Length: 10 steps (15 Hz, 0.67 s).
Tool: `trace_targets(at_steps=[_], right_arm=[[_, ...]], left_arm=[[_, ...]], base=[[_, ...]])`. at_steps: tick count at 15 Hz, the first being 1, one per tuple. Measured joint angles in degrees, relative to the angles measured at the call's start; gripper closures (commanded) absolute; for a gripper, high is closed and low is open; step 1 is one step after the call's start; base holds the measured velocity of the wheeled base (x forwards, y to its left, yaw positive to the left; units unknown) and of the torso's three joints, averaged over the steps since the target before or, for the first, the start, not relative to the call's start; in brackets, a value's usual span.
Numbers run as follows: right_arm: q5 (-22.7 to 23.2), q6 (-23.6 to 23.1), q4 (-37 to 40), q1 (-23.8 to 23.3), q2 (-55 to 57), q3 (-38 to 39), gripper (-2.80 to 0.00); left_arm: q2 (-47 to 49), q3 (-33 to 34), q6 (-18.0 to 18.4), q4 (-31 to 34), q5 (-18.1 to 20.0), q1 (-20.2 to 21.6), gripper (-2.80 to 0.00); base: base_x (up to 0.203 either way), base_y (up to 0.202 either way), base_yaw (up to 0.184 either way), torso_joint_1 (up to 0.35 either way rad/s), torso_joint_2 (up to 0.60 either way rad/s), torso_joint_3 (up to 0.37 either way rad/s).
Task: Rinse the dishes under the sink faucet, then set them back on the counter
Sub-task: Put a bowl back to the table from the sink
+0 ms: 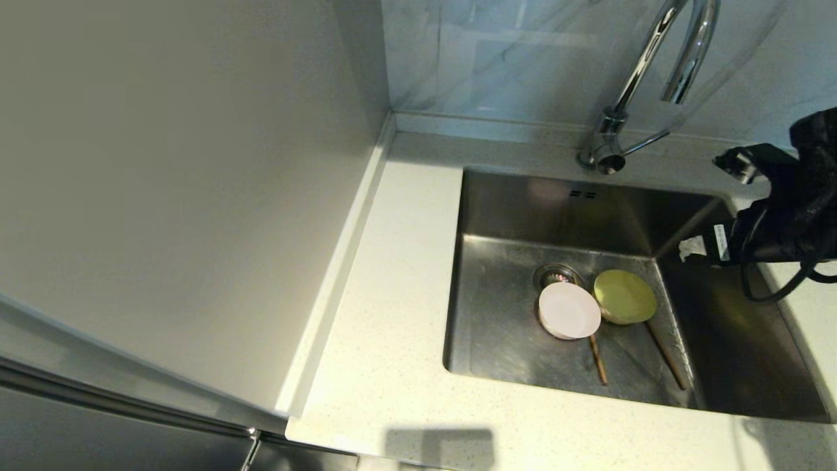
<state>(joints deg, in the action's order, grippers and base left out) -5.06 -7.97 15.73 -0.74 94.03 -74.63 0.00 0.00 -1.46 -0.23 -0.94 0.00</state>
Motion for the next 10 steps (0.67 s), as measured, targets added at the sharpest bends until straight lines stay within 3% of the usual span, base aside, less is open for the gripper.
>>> trace_targets(at_steps=[3,8,10], right_arm=[[-0.30,3.73,7.84,0.85,4.25,-5.73,-2.80],[-4.28,21.67,20.08,5.89,11.51,-14.29,-2.80],[-4.41,28.14,21.39,8.08,14.05,-16.89,-2.80]], left_arm=[[0.00,0.00,-0.01,-0.03,0.01,0.00,0.00],[0.00,0.00,0.01,-0.01,0.01,0.00,0.00],[0.00,0.00,-0.01,-0.01,0.01,0.00,0.00]], base=[[0.000,0.000,0.000,0.000,0.00,0.000],[0.000,0.000,0.000,0.000,0.00,0.000],[0.000,0.000,0.000,0.000,0.00,0.000]])
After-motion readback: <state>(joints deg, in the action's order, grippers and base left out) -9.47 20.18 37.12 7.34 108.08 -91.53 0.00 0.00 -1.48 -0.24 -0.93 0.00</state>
